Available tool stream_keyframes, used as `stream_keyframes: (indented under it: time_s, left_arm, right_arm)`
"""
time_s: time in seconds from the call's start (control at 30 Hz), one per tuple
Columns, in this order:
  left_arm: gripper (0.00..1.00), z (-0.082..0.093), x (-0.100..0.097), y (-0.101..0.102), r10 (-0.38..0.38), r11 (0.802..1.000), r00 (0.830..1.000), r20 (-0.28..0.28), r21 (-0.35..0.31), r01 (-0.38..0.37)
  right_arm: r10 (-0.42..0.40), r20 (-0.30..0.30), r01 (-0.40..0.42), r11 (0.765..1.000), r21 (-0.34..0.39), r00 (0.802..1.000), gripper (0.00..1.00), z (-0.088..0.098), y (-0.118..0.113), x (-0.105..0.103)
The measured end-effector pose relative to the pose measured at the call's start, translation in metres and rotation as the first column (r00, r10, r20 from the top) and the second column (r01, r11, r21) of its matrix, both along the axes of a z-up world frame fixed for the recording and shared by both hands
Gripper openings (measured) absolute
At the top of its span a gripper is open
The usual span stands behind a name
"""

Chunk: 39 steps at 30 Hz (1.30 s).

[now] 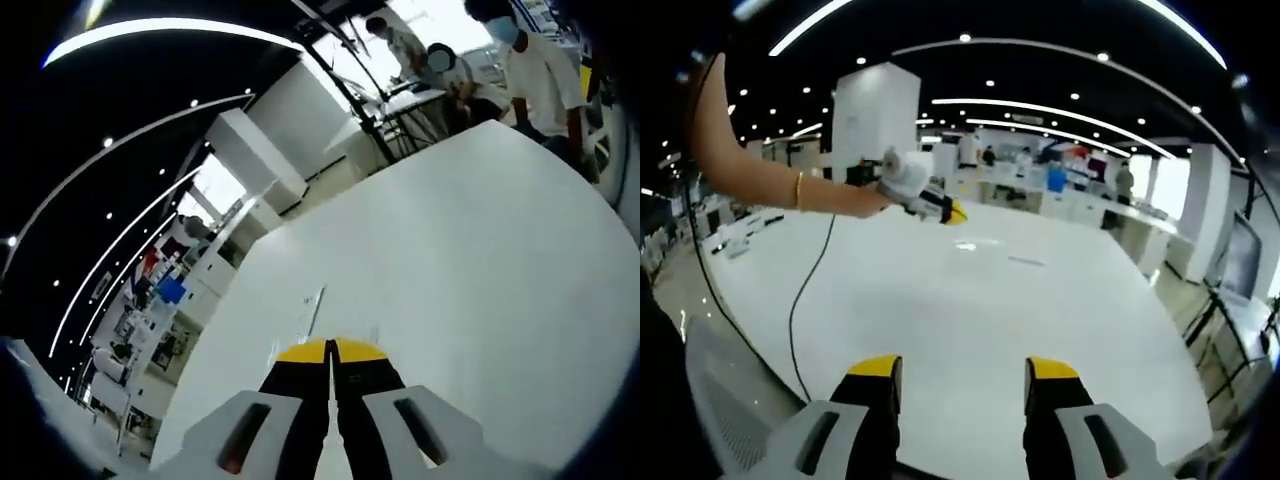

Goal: Open the resealable bag by pulling the two sides of the seal apart until the entire bag opening is separated and visibly accessible.

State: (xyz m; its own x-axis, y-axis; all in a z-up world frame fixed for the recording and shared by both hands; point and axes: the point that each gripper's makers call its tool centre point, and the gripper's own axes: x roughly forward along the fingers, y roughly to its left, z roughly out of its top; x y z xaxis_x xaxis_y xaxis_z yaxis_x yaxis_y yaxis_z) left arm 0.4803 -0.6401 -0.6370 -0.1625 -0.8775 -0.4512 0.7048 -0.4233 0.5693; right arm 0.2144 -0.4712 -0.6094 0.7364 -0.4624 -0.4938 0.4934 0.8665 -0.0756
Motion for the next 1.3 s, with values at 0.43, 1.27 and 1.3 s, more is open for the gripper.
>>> stream_keyframes:
  time_s: [0.43,1.27,1.3]
  left_arm:
    - [0.09,-0.043,0.016,0.001,0.078,0.991,0.996,-0.035,0.110,-0.073]
    - [0.19,-0.101,0.048,-0.042,0.196,0.962,0.977,-0.087,0.208,-0.175]
    - [0.19,-0.103,0.048,-0.043,0.196,0.962,0.977,-0.089,0.212,-0.174]
  right_arm:
    - [0.005,-0.018,-0.005,1.000,0.017,1.000,0.46,-0.005,0.000,0.000]
    - [-0.016,-0.069,0.023,0.995,0.093,0.998,0.47,-0.028,-0.007,-0.007]
    - [-0.015,-0.070,0.022,0.995,0.094,0.997,0.46,-0.029,-0.007,-0.007]
